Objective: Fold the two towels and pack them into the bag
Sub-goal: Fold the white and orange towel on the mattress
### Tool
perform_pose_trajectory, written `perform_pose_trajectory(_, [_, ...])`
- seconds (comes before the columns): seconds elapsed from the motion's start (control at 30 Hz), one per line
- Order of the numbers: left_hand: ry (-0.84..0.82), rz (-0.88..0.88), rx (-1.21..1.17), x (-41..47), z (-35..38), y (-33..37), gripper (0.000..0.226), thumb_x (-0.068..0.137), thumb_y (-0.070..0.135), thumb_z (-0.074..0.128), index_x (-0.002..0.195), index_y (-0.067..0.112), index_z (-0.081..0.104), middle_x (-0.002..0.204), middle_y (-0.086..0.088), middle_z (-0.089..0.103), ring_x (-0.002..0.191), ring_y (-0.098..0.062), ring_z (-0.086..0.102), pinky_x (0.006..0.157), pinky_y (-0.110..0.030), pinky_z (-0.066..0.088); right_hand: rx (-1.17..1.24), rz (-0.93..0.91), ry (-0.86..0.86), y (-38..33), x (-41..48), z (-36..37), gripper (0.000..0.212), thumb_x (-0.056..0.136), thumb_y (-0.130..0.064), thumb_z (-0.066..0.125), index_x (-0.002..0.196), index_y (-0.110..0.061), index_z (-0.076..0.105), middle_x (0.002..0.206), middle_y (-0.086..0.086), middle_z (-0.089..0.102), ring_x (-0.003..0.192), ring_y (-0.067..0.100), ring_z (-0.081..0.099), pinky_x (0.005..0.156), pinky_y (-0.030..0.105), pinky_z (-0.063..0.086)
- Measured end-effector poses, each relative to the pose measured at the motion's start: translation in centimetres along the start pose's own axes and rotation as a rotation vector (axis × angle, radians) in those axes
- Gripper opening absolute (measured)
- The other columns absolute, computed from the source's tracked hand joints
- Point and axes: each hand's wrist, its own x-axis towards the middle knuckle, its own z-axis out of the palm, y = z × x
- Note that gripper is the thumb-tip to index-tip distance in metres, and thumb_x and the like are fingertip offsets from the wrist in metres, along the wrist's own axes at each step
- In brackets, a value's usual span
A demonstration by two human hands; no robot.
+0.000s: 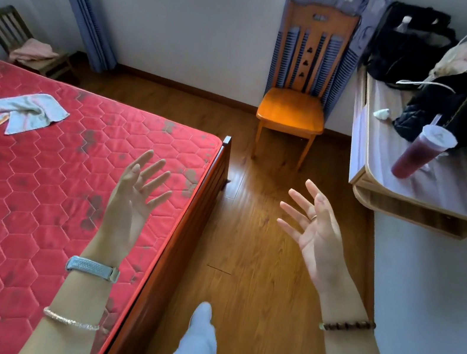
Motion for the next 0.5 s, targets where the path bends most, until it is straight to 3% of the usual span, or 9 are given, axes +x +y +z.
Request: perform_pose_trajectory(0.5, [0.030,0.004,0.008,23.0,3.0,-0.6,0.047,0.104,0.037,0.040,0.149,0.024,0.044,0.146,-0.004,0.055,0.133,-0.024,0.054,0.109,-0.051,0.045,-0.021,-0.011,0.013,-5.4,22.3,1.5,0.061,0.083,-0.065,0.049,0.138,-0.040,0.046,0.140,-0.002,0.056,0.124,0.021,0.060,0.106,0.052,0.046])
